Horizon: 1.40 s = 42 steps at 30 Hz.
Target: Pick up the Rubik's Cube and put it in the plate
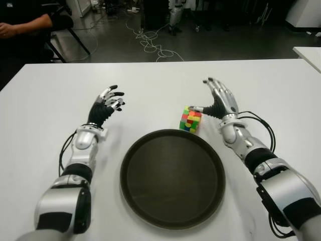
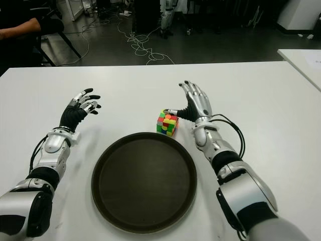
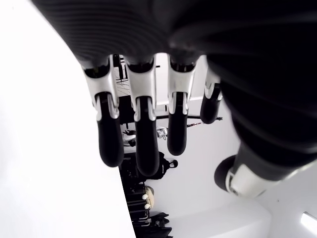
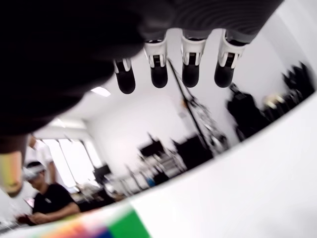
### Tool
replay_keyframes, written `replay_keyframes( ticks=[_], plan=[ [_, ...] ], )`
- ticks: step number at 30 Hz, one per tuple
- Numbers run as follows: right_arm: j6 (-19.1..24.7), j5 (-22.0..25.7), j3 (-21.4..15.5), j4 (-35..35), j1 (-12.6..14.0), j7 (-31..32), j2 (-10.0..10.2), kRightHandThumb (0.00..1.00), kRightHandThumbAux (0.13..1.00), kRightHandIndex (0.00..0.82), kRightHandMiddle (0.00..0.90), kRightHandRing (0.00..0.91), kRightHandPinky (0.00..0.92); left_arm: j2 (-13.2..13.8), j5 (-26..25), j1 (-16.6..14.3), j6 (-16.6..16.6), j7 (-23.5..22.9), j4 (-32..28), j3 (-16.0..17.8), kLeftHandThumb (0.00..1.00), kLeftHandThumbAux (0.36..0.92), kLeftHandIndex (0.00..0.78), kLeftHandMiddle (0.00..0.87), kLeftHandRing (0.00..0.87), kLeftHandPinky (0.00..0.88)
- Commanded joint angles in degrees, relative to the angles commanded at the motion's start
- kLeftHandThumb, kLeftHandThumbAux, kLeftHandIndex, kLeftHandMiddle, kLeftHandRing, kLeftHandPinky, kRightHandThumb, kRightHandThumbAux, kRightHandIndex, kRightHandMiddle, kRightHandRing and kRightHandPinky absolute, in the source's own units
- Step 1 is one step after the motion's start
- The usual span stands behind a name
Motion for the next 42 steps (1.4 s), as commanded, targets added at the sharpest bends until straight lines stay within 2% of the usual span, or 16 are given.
replay_keyframes(
  ticks=[10, 25, 35, 42],
  plan=[
    [0.46, -1.12, 0.74, 0.13, -0.65, -0.63, -0.21, 0.008, 0.493, 0.000, 0.003, 0.071, 0.161, 0.48, 0.37, -0.14, 0.60, 0.25, 0.19, -0.36, 0.446, 0.641, 0.151, 0.278, 0.361, 0.425],
    [3.25, -0.98, 1.11, 0.57, -1.40, 0.96, 0.14, 0.018, 0.492, 0.000, 0.000, 0.053, 0.126, 0.61, -0.71, -0.04, 0.47, -2.13, 0.15, 0.45, 0.458, 0.655, 0.157, 0.284, 0.376, 0.428],
    [2.61, -1.40, 1.75, 0.24, -1.49, 1.53, -0.29, 0.010, 0.479, 0.000, 0.004, 0.055, 0.120, 0.63, -0.56, -0.10, 0.40, -2.26, 0.25, 0.44, 0.449, 0.650, 0.159, 0.297, 0.381, 0.441],
    [2.03, -3.22, 4.02, -2.25, -1.47, 6.46, -1.01, 0.018, 0.478, 0.001, 0.024, 0.061, 0.110, 0.70, -0.07, -0.06, 0.42, -1.43, 0.27, 0.19, 0.440, 0.650, 0.150, 0.294, 0.385, 0.445]
  ],
)
